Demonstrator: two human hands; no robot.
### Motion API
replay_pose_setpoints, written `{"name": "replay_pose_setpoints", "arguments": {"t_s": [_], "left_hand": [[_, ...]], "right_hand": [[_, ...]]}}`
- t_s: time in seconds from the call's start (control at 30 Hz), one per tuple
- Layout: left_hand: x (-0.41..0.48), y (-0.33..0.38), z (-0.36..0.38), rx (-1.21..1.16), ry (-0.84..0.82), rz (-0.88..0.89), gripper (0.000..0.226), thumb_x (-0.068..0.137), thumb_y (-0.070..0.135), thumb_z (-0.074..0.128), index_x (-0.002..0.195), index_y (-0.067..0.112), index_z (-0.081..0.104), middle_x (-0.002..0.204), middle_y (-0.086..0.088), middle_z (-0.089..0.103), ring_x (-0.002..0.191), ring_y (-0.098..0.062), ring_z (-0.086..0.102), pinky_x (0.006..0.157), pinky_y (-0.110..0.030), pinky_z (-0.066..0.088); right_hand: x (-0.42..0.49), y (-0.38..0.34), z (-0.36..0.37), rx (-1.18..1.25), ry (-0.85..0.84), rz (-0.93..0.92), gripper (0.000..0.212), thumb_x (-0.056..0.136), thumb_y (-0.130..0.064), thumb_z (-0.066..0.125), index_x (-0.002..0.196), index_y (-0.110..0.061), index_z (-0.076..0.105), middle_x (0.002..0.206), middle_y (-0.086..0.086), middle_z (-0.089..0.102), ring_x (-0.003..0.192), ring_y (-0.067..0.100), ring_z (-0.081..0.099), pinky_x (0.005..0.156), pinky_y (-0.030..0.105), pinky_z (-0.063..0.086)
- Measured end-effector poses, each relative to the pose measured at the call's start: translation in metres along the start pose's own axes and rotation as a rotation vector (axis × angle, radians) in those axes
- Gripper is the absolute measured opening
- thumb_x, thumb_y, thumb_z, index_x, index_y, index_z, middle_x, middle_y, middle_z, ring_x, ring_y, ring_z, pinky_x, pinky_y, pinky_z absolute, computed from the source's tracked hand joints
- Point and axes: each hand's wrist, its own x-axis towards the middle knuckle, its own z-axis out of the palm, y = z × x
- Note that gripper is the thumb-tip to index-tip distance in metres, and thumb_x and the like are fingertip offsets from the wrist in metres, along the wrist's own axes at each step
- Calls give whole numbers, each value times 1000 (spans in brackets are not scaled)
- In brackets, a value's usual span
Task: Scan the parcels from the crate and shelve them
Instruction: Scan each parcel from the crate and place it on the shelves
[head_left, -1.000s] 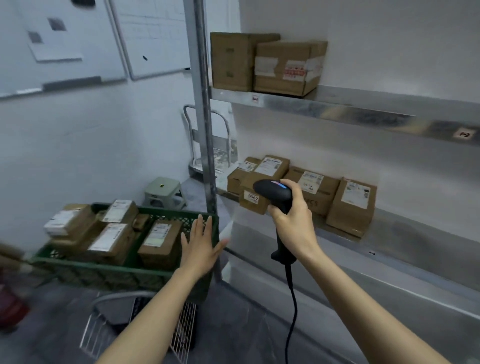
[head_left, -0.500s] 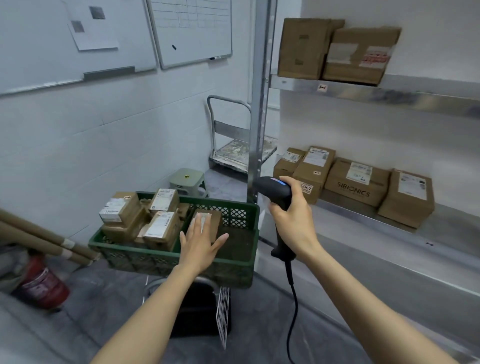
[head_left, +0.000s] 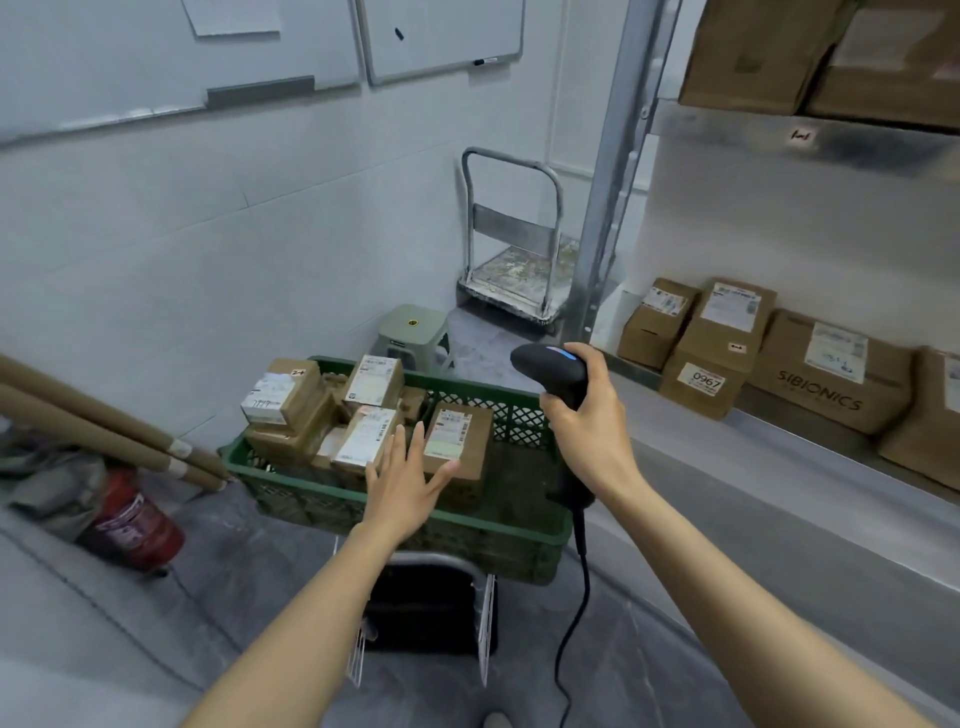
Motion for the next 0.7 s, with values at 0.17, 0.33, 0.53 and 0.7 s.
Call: {"name": "replay_pose_setpoints", "arguments": {"t_s": [0.17,0.33,0.53,0.7], "left_hand": [[45,-12,7,-22,-31,-39,84,89,69,28,153,24,-2,161,-4,-1,148,-22,1,116,-49,5],[83,-21,21,-53,-79,-57,84,89,69,29,153,24,1,161,-7,5,148,-23,5,118,-46,14],[115,-33,43,-175,-174,-111,83,89,68,33,153,25,3,160,-8,11,146,-26,15,116,-44,19],[143,-50,61,-294,-257,-115,82,90,67,36,154,25,8,157,-7,22,143,-25,24,114,-45,26]], "right_hand": [[38,19,22,-11,-15,40,53,88,-3,57,118,-44,40,96,-26,50,76,-9,57,54,9,46],[68,46,34,-16,-36,126,54,89,-3,58,124,-40,40,96,-27,49,77,-10,58,54,8,45],[93,71,55,-48,-30,204,53,90,-5,58,129,-35,38,102,-16,52,76,-1,60,53,11,45],[106,95,80,-61,13,266,53,90,-5,59,132,-31,39,108,-13,54,90,1,58,63,12,46]]}}
